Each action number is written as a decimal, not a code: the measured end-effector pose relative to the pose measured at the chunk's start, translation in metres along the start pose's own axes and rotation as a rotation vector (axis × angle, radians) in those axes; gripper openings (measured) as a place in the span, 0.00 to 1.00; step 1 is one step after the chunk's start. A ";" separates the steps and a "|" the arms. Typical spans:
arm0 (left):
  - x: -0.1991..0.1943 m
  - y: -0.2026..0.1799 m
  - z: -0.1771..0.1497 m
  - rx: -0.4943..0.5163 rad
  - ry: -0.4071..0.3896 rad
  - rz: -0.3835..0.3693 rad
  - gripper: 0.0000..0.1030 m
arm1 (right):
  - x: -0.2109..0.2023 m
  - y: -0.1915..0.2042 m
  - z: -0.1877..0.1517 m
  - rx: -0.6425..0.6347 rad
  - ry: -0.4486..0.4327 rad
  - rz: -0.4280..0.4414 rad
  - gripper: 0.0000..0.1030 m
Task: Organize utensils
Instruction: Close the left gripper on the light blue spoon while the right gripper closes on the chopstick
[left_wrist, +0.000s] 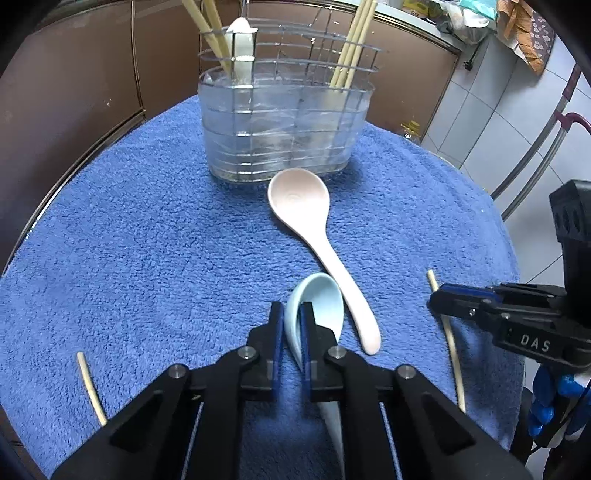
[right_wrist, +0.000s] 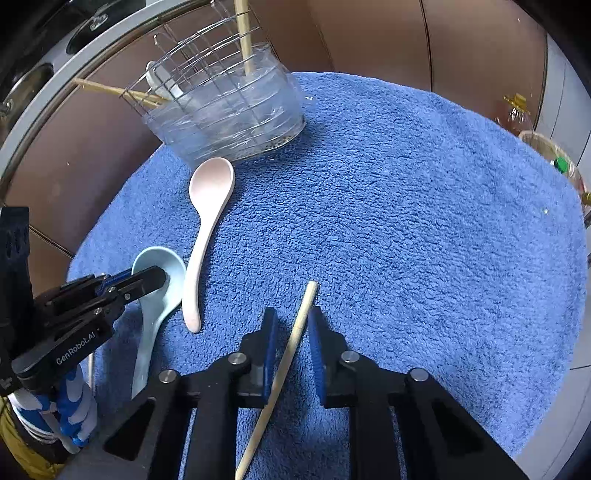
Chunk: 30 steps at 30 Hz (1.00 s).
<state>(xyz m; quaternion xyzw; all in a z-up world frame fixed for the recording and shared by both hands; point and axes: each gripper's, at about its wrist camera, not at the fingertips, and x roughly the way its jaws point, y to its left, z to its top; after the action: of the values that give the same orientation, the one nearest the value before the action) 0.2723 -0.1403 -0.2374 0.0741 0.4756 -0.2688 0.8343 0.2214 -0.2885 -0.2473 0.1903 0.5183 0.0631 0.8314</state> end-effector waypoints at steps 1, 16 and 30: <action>-0.003 0.000 -0.001 0.001 -0.003 0.004 0.07 | 0.000 -0.002 0.000 0.007 -0.001 0.010 0.09; -0.063 -0.015 -0.017 0.026 -0.110 0.073 0.07 | -0.025 0.001 -0.006 0.009 -0.056 0.073 0.08; -0.129 -0.040 -0.041 0.008 -0.286 0.109 0.07 | -0.093 0.030 -0.042 -0.084 -0.212 0.069 0.06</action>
<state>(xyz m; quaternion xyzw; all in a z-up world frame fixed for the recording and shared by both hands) 0.1687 -0.1100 -0.1464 0.0641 0.3463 -0.2329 0.9065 0.1446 -0.2779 -0.1747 0.1788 0.4175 0.0931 0.8860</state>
